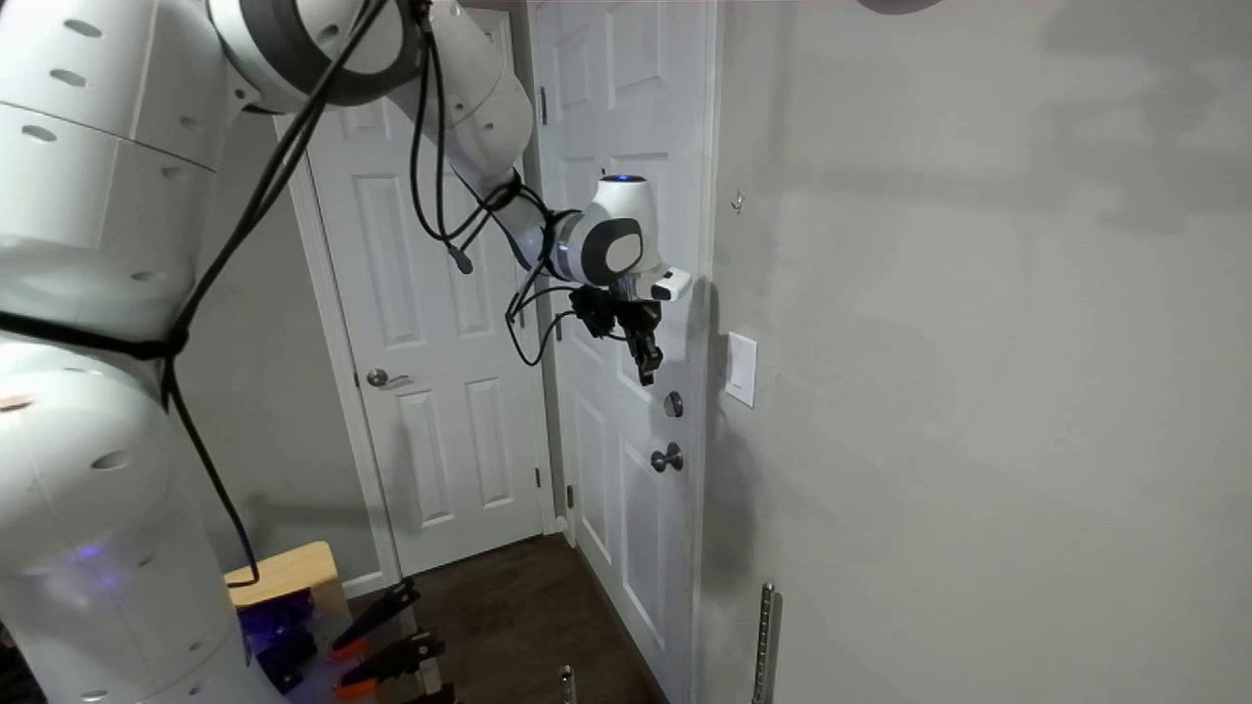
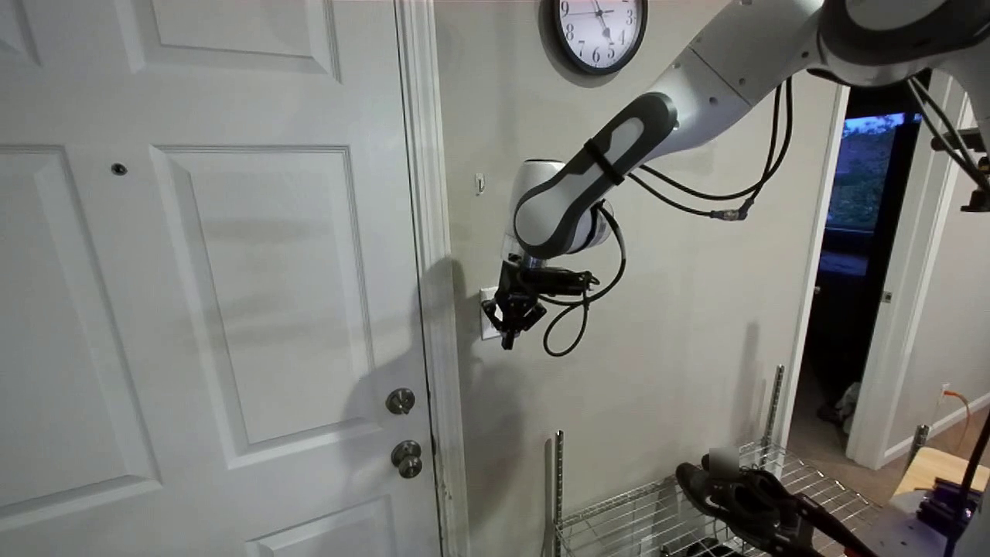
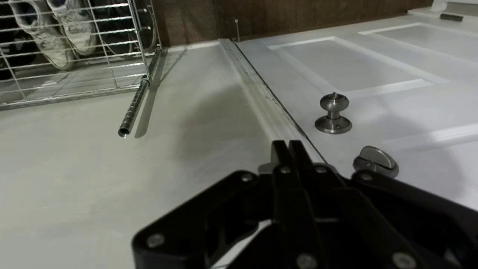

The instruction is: Flip the switch on the wall

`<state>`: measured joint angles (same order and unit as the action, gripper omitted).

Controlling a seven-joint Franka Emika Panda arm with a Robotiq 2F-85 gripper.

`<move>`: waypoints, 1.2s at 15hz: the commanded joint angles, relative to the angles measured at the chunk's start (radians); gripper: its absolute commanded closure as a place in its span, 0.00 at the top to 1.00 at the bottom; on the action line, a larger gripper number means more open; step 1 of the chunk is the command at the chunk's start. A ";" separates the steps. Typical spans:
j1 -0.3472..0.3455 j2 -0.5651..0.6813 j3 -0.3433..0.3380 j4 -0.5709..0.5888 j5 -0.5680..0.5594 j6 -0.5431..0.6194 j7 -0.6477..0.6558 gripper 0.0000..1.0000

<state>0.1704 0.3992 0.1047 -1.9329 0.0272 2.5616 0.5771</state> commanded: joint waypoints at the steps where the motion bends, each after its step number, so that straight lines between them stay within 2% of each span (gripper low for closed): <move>1: 0.039 0.061 -0.055 0.034 -0.007 0.137 -0.002 0.00; 3: 0.060 0.095 -0.089 0.048 -0.015 0.211 0.003 0.05; 7: 0.098 0.179 -0.151 0.110 -0.005 0.308 0.004 0.05; 12: 0.180 0.233 -0.284 0.165 -0.011 0.398 0.043 0.04; 16: 0.247 0.243 -0.390 0.186 -0.011 0.420 0.078 0.04; 18: 0.271 0.248 -0.421 0.189 -0.015 0.407 0.099 0.04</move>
<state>0.3994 0.6351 -0.2561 -1.7542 0.0248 2.9538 0.6198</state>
